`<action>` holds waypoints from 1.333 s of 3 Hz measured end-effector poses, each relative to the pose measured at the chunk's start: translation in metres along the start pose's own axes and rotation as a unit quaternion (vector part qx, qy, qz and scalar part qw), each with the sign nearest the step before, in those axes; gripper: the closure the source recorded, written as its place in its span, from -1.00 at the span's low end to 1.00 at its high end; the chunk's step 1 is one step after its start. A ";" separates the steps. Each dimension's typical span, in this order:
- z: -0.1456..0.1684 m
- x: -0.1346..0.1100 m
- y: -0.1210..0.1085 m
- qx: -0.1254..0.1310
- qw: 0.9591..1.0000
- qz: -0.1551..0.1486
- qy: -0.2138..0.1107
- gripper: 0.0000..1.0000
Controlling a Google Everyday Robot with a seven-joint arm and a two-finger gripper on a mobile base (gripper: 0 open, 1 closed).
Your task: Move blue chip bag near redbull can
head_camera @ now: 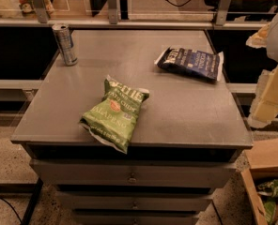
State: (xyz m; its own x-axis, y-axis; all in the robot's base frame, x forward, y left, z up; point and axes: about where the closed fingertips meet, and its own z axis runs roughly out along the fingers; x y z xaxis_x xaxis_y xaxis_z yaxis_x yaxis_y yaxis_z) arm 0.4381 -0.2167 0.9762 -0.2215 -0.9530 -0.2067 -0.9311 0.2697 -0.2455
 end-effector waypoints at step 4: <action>0.038 -0.022 -0.090 0.099 0.993 -0.057 -0.007 -1.00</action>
Offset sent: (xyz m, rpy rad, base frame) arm 0.0603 -0.0012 -0.0010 -0.0415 -0.1239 0.0331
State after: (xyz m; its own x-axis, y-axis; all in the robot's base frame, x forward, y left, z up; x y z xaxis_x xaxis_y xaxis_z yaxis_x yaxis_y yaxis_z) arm 0.5380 -0.2145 0.9664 -0.1132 -0.9771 -0.1802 -0.8747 0.1840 -0.4484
